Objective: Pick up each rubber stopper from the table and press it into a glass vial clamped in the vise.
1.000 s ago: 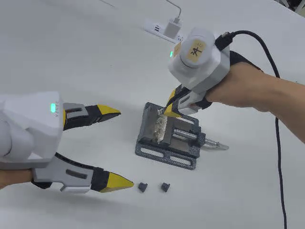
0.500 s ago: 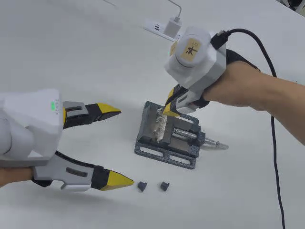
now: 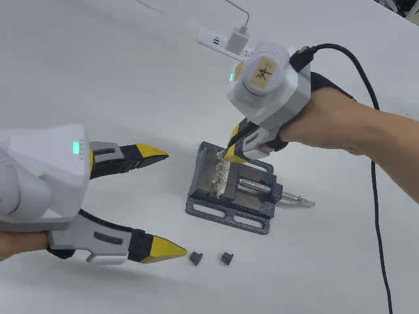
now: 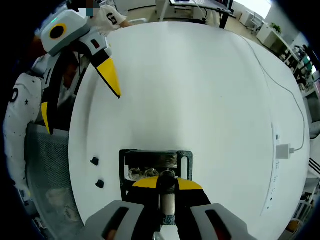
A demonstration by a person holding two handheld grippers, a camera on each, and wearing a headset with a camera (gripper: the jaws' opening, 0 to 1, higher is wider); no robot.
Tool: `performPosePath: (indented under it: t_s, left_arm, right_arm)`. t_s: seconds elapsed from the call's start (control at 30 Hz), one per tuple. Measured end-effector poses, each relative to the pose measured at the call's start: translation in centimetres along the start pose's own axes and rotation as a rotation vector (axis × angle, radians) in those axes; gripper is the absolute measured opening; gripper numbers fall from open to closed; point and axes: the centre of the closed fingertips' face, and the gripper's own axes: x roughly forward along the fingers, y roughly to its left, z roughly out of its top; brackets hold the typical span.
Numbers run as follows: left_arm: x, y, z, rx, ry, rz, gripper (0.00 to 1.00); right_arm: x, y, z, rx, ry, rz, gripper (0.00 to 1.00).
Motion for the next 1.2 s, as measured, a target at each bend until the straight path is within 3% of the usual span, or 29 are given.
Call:
performPosePath:
  t_s: [0.3,0.5,0.73,1.0,1.2]
  left_arm:
    - [-0.2,0.0,-0.2,-0.004,0.005,0.004,0.77]
    - [-0.2,0.1,-0.2,-0.004,0.005,0.005,0.77]
    - [0.0,0.0,-0.2,-0.003,0.010,-0.001,0.77]
    - [0.0,-0.1,-0.1,-0.001,0.010,-0.005,0.77]
    - [0.0,-0.2,-0.2,-0.002,0.016,-0.009,0.76]
  right_arm:
    - [0.3,-0.1,0.1,-0.008,-0.024,-0.003,0.11]
    - [-0.7,-0.3,0.5,0.015,-0.072,-0.019,0.15]
    - [-2.1,-0.3,0.4,0.059,-0.149,-0.020,0.08]
    - [-2.0,0.0,-0.4,0.094,-0.178,-0.024,0.00]
    - [-1.8,0.0,-0.2,0.097,-0.199,-0.031,0.00]
